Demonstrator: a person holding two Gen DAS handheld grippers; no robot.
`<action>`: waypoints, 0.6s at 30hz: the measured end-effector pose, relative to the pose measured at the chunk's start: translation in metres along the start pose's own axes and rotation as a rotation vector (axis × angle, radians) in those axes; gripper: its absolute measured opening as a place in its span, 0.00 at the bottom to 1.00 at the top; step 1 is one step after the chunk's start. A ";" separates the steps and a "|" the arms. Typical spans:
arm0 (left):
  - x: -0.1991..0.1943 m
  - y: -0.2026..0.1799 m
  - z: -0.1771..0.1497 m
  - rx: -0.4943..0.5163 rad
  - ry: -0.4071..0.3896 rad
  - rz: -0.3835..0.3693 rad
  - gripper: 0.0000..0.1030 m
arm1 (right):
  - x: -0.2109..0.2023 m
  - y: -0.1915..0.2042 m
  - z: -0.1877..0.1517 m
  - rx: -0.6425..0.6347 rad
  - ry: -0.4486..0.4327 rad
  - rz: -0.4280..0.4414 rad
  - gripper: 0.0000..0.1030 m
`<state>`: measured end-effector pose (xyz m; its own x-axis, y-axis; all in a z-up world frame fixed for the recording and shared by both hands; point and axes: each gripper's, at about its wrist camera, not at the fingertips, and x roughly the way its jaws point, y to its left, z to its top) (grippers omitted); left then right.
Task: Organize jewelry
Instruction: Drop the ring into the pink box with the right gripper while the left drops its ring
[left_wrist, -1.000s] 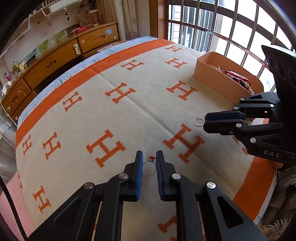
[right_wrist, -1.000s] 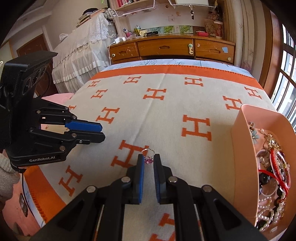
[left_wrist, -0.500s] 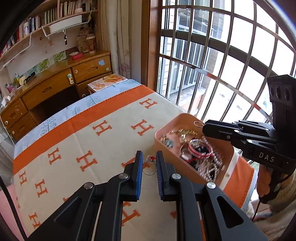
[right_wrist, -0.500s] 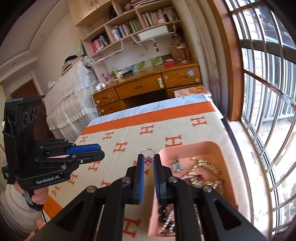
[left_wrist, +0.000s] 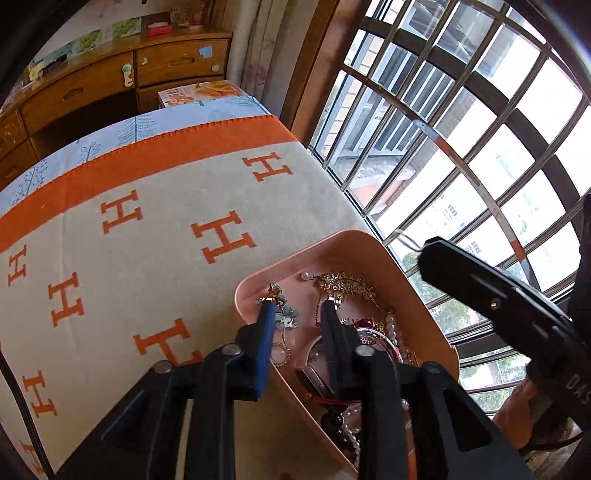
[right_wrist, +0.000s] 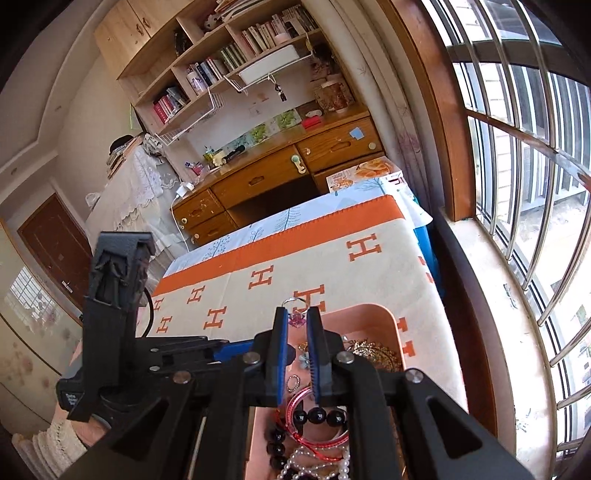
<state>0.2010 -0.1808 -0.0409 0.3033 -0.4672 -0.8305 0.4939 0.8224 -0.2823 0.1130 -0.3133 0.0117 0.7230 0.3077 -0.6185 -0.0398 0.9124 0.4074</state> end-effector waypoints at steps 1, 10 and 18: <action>-0.004 0.001 -0.001 -0.005 -0.015 -0.011 0.43 | 0.005 -0.001 0.000 0.004 0.014 0.003 0.10; -0.056 0.012 -0.015 -0.006 -0.161 0.092 0.74 | 0.031 -0.005 0.002 0.068 0.082 0.032 0.17; -0.094 0.019 -0.036 -0.035 -0.219 0.156 0.79 | 0.008 0.013 0.002 0.060 0.043 0.037 0.19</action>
<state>0.1529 -0.1094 0.0149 0.5443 -0.3903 -0.7426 0.4003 0.8987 -0.1789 0.1200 -0.2996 0.0135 0.6918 0.3535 -0.6297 -0.0240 0.8828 0.4692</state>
